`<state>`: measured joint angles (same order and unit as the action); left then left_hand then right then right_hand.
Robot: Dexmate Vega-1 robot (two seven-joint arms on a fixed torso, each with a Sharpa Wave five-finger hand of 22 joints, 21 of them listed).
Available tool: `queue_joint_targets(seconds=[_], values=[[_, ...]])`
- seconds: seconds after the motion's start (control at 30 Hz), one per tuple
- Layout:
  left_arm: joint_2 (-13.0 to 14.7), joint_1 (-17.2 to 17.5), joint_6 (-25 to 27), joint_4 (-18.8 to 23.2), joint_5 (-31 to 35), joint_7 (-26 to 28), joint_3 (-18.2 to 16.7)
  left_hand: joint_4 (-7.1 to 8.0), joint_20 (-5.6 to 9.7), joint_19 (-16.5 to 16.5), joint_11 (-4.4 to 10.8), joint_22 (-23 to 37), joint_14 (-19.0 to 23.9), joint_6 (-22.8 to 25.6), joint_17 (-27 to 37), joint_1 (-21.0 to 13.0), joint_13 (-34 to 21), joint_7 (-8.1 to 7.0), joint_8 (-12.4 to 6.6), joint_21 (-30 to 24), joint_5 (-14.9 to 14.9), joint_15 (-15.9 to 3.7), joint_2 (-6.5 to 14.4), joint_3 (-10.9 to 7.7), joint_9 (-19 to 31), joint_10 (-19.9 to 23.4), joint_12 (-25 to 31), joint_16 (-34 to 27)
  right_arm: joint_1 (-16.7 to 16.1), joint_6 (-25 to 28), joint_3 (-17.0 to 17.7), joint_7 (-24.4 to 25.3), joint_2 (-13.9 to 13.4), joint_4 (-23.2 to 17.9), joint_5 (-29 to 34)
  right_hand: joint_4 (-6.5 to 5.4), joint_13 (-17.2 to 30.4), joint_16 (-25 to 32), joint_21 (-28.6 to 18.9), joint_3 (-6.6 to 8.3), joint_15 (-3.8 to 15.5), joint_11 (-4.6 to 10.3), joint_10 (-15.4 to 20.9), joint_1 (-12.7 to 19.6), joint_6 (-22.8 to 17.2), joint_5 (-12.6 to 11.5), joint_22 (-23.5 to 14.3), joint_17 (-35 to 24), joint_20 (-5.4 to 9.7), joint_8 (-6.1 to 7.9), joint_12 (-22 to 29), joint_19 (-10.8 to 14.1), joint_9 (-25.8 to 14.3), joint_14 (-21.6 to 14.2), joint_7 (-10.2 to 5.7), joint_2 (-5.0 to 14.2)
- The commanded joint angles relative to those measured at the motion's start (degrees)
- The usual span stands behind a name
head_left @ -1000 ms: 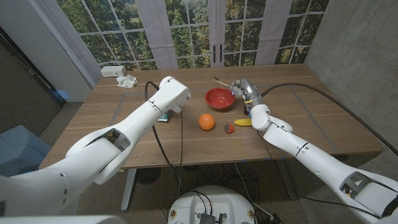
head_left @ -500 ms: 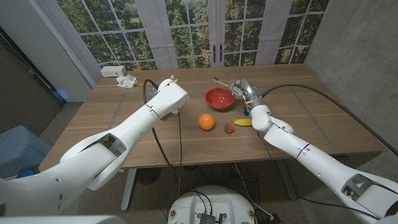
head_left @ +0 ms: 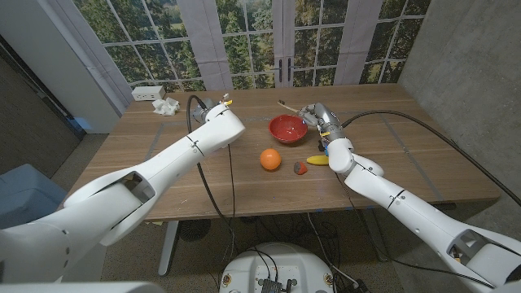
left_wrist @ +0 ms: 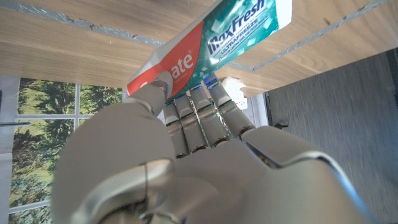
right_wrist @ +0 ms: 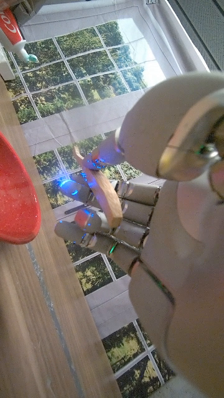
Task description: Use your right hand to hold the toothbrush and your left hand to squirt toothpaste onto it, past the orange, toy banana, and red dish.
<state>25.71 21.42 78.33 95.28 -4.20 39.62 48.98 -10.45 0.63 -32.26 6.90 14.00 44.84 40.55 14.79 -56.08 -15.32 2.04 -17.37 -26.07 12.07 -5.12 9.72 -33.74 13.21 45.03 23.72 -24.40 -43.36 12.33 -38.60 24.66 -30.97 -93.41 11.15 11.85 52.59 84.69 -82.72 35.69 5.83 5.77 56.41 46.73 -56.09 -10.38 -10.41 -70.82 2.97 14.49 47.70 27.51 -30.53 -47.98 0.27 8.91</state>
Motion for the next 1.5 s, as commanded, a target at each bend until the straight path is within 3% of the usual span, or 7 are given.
queue_joint_targets(seconds=[0.03, 0.4, 0.83, 1.5], values=[[3.81, -3.04, -0.09, 2.02, 4.67, -4.73, 5.24, -0.31, 0.52, -0.07, 3.6, 0.1, 0.49, 0.65, 0.34, -1.13, -0.3, -0.19, -0.33, -0.55, -0.13, -8.05, -0.07, 0.03, 0.29, 3.72, 0.38, -0.61, -0.04, -1.32, -1.32, 3.43, 1.17, 0.9, 3.93, -4.11, 0.13, 0.24, -0.42, 4.45, 6.4, 4.48, 4.29, 0.19, -2.09, -0.28, 0.02, -0.11, 5.35, -0.32, 0.37, -0.34, -0.02, 0.06, -1.4, 0.56], [7.45, -6.47, -0.66, 4.41, 8.01, -9.55, 9.97, -0.46, 0.72, 0.16, 4.09, 0.2, 0.57, 0.83, 0.94, -2.23, -0.69, -0.39, -0.48, -1.05, -0.2, -8.3, -0.18, 0.4, 0.55, 3.81, 0.34, -1.08, 0.15, -2.13, -2.79, 6.3, 2.31, 1.92, 7.75, -4.08, -0.15, 0.51, -0.54, 4.63, 6.4, 4.51, 4.39, -0.02, -2.24, -0.27, 0.04, -0.1, 5.31, -0.47, 0.32, -0.38, 0.03, 0.12, -1.36, 0.51], [10.74, -10.74, -0.22, 6.84, 11.91, -15.3, 15.72, -0.46, 1.14, 0.42, 4.5, 0.29, 0.56, 1.19, 1.22, -3.32, -1.11, -0.8, -0.61, -1.59, -0.28, -8.45, -0.35, 0.95, 0.68, 3.91, 0.3, -1.31, 0.88, 0.6, -4.1, 4.94, 2.99, 0.91, 10.24, -4.03, -0.33, 0.85, -0.73, 4.88, 6.4, 4.69, 4.42, -0.28, -2.35, -0.26, 0.05, -0.09, 5.35, -0.6, 0.32, -0.37, -0.07, 0.2, -1.35, 0.5], [15.0, -20.77, 0.24, 9.49, 19.46, -25.64, 29.21, -0.48, 1.58, 0.68, 4.98, 0.38, 0.64, 1.54, 1.62, -4.85, -1.67, -1.61, -0.75, -2.36, -0.31, -8.58, -0.49, 1.6, 0.83, 4.28, 0.32, -1.61, 1.92, 4.19, -6.09, 3.85, 4.2, 0.02, 12.91, -3.99, -0.47, 1.2, -0.91, 5.21, 6.4, 4.55, 4.43, -0.64, -2.46, -0.25, 0.06, -0.08, 5.39, -0.73, 0.37, -0.46, -0.2, 0.35, -1.39, 0.5]])
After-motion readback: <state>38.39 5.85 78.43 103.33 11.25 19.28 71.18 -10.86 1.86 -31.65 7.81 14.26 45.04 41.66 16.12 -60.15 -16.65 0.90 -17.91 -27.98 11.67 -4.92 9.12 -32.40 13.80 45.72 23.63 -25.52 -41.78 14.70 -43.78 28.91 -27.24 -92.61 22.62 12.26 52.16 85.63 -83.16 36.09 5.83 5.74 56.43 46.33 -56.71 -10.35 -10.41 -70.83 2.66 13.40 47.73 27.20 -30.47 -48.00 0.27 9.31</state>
